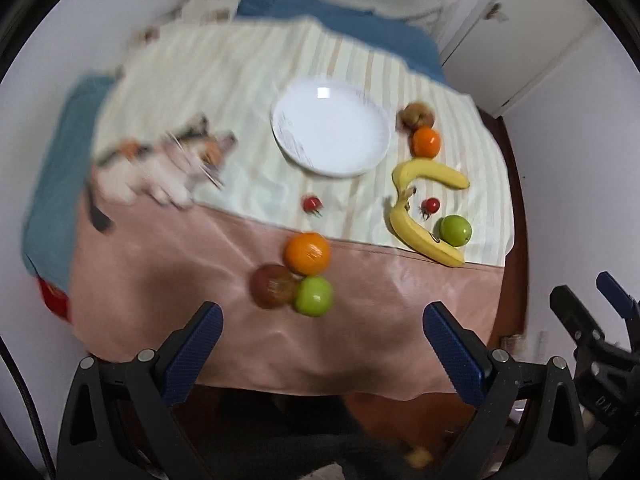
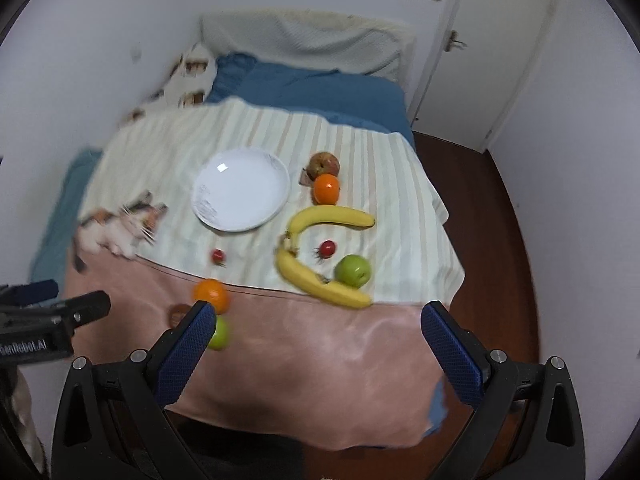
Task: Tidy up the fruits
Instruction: 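Grasp one banana with the left tool while the right tool grasps the other banana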
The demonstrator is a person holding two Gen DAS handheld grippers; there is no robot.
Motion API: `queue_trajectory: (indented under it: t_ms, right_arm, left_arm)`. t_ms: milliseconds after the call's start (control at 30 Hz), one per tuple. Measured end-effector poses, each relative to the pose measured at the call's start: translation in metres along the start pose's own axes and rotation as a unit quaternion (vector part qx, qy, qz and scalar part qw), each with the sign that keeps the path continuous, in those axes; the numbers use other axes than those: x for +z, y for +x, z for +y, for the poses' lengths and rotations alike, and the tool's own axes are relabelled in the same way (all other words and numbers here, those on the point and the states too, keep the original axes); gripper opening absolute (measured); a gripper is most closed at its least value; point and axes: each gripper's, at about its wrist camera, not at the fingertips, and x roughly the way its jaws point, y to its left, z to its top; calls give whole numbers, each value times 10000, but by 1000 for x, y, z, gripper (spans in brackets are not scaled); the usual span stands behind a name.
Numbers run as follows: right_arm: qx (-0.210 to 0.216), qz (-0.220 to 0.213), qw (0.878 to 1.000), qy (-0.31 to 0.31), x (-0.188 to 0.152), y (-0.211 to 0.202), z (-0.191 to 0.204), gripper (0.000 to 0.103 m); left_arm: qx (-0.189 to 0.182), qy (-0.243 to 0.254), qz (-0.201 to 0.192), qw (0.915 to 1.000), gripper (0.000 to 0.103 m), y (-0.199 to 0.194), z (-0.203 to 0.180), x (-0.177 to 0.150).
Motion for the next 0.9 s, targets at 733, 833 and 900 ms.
queue_trajectory:
  t_ms: [733,833,900]
  right_arm:
    - [1008,1450,9015,-3951,131,339,-3,61]
    - [1133,1671,8895,-4100,130,366,7,58]
    - [1240,1764,8833,-4162,129,377,12,58]
  left_arm:
    - [-1631,-3171,1770,9173,75,260,-95,45]
    - [-1356,-3241,1698,9207,59,261,-95,43]
    - [-1170,-3087,1676,9289,46,258,-97,40]
